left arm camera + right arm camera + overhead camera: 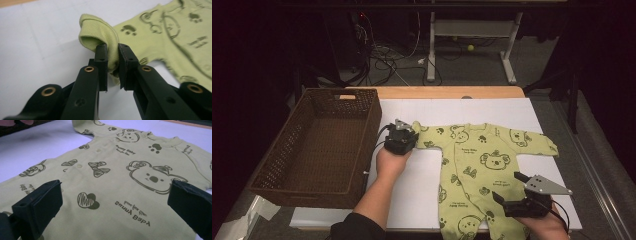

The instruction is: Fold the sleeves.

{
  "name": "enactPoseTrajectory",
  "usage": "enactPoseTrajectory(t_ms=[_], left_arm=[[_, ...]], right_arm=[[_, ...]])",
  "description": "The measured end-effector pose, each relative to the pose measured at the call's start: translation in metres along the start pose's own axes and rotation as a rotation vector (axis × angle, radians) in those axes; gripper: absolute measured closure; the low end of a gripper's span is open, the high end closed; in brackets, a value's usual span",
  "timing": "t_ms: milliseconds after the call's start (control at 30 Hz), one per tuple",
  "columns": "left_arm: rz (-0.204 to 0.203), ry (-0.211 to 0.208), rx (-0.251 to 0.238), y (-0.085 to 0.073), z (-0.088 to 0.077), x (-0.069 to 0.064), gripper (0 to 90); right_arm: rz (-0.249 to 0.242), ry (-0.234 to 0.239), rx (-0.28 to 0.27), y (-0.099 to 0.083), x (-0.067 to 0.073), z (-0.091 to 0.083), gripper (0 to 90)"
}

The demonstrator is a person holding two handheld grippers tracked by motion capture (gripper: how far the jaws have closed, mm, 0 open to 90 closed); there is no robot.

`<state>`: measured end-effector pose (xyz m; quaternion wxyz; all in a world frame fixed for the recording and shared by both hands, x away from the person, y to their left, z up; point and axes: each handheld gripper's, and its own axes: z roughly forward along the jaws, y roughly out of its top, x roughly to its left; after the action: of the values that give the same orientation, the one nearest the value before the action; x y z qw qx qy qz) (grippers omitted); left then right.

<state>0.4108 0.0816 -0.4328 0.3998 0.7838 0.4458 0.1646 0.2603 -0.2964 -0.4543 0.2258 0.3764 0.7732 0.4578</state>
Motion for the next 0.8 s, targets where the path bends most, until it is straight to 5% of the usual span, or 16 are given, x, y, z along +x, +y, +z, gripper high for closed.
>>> enactPoseTrajectory(t_ms=[800], left_arm=[[0.132,-0.176,0.019,0.03,0.045,-0.097,75.6]], right_arm=[[0.0,-0.003,-0.003,0.0,-0.001,-0.001,0.4]])
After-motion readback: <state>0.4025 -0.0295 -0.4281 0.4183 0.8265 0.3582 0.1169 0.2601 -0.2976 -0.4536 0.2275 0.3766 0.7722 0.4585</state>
